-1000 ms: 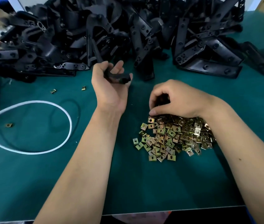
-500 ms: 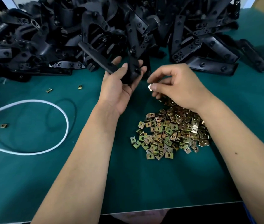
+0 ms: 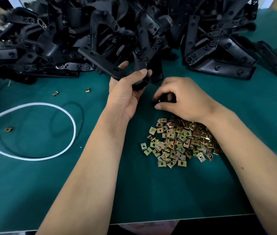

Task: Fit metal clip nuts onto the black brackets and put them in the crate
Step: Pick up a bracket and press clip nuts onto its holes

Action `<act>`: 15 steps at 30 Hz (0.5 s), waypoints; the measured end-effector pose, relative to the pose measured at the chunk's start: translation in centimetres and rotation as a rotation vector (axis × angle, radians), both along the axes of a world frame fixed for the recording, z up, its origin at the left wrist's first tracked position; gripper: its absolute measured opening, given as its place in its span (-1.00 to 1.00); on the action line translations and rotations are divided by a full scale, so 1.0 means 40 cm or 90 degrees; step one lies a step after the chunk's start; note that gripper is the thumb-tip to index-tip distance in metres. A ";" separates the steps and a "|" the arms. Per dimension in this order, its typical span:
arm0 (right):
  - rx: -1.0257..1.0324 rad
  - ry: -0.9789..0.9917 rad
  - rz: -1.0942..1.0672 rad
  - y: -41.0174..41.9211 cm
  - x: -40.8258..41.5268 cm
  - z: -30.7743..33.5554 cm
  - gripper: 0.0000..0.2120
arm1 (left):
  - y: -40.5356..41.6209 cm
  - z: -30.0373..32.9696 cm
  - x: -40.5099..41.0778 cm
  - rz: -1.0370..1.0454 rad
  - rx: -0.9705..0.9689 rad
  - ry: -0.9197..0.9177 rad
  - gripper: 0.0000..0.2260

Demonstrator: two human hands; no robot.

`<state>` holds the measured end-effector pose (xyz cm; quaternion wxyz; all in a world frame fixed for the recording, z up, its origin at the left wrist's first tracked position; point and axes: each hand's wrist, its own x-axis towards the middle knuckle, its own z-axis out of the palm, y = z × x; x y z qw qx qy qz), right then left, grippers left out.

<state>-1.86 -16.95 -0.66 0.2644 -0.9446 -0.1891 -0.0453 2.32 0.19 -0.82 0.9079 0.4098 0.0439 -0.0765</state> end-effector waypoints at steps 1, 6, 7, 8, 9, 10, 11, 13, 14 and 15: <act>0.011 -0.007 0.000 0.002 0.001 0.000 -0.85 | -0.001 0.001 -0.002 0.001 0.002 0.003 -0.43; 0.127 -0.051 -0.067 -0.009 0.001 -0.001 -0.94 | 0.000 0.003 -0.004 0.004 -0.012 0.017 -0.51; 0.135 -0.063 -0.077 -0.008 0.001 -0.002 -0.93 | 0.000 0.004 -0.004 0.003 -0.011 0.018 -0.51; 0.143 -0.080 -0.085 -0.005 0.000 -0.002 -0.92 | 0.000 0.004 -0.005 0.001 -0.007 0.017 -0.52; 0.155 -0.096 -0.091 -0.003 0.000 -0.002 -0.90 | 0.000 0.005 -0.006 -0.001 -0.001 0.017 -0.52; 0.169 -0.103 -0.094 -0.002 0.001 -0.002 -0.88 | -0.001 0.005 -0.007 -0.003 0.005 0.016 -0.52; 0.179 -0.098 -0.095 -0.001 0.001 -0.003 -0.85 | -0.001 0.005 -0.008 -0.004 0.008 0.015 -0.51; 0.200 -0.085 -0.098 -0.002 0.000 -0.008 -0.79 | -0.001 0.005 -0.008 -0.003 0.010 0.013 -0.47; 0.216 -0.086 -0.103 -0.004 0.001 -0.010 -0.76 | 0.000 0.005 -0.007 -0.002 0.012 0.011 -0.45; 0.231 -0.088 -0.111 -0.006 0.001 -0.011 -0.73 | 0.001 0.004 -0.007 -0.001 0.014 0.009 -0.42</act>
